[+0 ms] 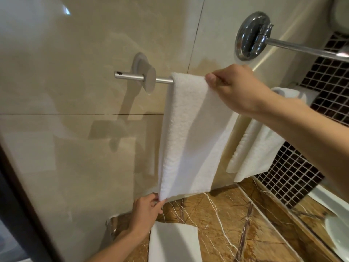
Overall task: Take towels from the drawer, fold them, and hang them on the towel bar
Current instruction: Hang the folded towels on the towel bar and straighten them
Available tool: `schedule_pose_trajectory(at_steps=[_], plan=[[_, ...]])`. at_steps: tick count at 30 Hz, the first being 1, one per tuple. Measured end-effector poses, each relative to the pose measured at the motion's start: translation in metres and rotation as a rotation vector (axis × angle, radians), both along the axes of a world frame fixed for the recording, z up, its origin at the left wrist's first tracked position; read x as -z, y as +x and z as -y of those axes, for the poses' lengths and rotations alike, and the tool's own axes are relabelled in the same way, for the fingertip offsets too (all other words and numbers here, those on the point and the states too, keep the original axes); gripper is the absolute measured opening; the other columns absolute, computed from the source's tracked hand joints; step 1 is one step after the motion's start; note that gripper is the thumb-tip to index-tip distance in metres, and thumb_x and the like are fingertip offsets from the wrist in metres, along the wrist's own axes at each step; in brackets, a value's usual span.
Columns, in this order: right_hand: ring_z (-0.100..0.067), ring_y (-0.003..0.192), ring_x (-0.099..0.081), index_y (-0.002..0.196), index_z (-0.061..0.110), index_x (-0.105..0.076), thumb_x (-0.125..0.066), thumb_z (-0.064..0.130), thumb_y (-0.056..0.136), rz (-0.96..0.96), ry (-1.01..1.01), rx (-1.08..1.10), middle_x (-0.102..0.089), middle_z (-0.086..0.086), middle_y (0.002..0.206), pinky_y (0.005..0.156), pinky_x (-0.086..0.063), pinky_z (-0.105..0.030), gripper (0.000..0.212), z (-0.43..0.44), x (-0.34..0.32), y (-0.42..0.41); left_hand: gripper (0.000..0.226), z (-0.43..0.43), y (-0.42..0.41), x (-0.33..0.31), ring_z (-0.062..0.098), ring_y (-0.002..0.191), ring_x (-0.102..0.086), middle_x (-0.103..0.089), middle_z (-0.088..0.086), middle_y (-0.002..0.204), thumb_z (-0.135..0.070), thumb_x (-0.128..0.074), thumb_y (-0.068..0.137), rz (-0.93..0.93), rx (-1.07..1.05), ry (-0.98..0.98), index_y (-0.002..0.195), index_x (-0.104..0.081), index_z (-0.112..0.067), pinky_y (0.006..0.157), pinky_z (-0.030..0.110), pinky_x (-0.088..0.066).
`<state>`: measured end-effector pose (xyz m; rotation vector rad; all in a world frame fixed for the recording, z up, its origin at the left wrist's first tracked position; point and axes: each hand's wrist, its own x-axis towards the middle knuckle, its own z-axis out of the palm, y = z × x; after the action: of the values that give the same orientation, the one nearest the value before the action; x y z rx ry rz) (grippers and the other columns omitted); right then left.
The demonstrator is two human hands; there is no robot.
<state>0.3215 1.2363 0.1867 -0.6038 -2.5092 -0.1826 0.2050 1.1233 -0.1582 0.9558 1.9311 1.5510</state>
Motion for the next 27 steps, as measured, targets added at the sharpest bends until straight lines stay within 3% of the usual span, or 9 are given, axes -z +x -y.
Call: schedule_pose_trajectory(at_steps=[5,9,13,17,21,24,27], plan=[[-0.028,0.059,-0.032,0.064,-0.001,-0.043,-0.040,0.026,0.101,-0.009,0.005,0.007,-0.033,-0.012,0.056,0.058,-0.013,-0.038,0.046,-0.010,0.001,0.010,0.009,-0.011,0.004,0.004,0.011,0.052,-0.066,-0.070,-0.009,0.061,-0.021,-0.076,0.078,-0.011,0.021,-0.011,0.074,-0.071,-0.027,0.055,0.025,-0.050],[-0.038,0.065,-0.040,0.066,-0.002,-0.044,-0.040,0.026,0.101,-0.016,0.026,0.024,-0.041,-0.022,0.063,0.059,-0.021,-0.039,0.045,-0.021,0.001,0.017,0.009,-0.023,0.012,0.005,0.011,0.050,-0.065,-0.070,-0.010,0.061,-0.021,-0.077,0.077,-0.014,0.024,-0.007,0.074,-0.071,-0.027,0.053,0.024,-0.049],[-0.035,0.062,-0.038,0.061,0.005,-0.038,-0.041,0.026,0.101,-0.018,0.006,0.043,-0.035,-0.013,0.057,0.058,-0.018,-0.039,0.045,-0.033,0.001,0.026,0.007,-0.037,0.021,0.007,0.012,0.048,-0.064,-0.067,-0.006,0.053,-0.023,-0.078,0.076,-0.032,0.018,-0.003,0.072,-0.072,-0.021,0.043,0.019,-0.041],[-0.028,0.059,-0.036,0.059,0.007,-0.039,-0.040,0.028,0.101,-0.040,-0.016,0.061,-0.034,-0.008,0.055,0.057,-0.022,-0.037,0.047,-0.045,0.004,0.036,0.007,-0.050,0.030,0.008,0.012,0.046,-0.063,-0.066,-0.003,0.051,-0.020,-0.077,0.077,-0.039,0.030,0.001,0.074,-0.074,-0.015,0.048,0.020,-0.044],[-0.035,0.066,-0.045,0.070,-0.006,-0.052,-0.040,0.028,0.101,-0.070,0.000,0.051,-0.049,-0.025,0.067,0.060,-0.027,-0.040,0.047,-0.058,0.006,0.044,0.007,-0.063,0.041,0.004,0.016,0.048,-0.064,-0.068,0.001,0.054,-0.020,-0.076,0.078,-0.004,0.048,-0.008,0.075,-0.074,-0.014,0.051,0.023,-0.048],[-0.035,0.065,-0.041,0.069,-0.006,-0.050,-0.040,0.028,0.101,-0.075,0.011,0.065,-0.046,-0.026,0.067,0.060,-0.026,-0.039,0.047,-0.067,0.007,0.052,0.008,-0.072,0.049,0.001,0.019,0.050,-0.063,-0.068,0.006,0.055,-0.023,-0.075,0.079,0.054,0.073,-0.031,0.075,-0.074,-0.016,0.043,0.018,-0.042],[-0.039,0.066,-0.041,0.072,-0.009,-0.052,-0.040,0.026,0.101,-0.081,0.019,0.066,-0.046,-0.029,0.068,0.059,-0.023,-0.039,0.047,-0.075,0.008,0.059,0.006,-0.080,0.056,0.000,0.009,0.047,-0.061,-0.067,0.002,0.054,-0.024,-0.075,0.080,0.041,0.088,-0.025,0.077,-0.075,-0.019,0.043,0.010,-0.036]])
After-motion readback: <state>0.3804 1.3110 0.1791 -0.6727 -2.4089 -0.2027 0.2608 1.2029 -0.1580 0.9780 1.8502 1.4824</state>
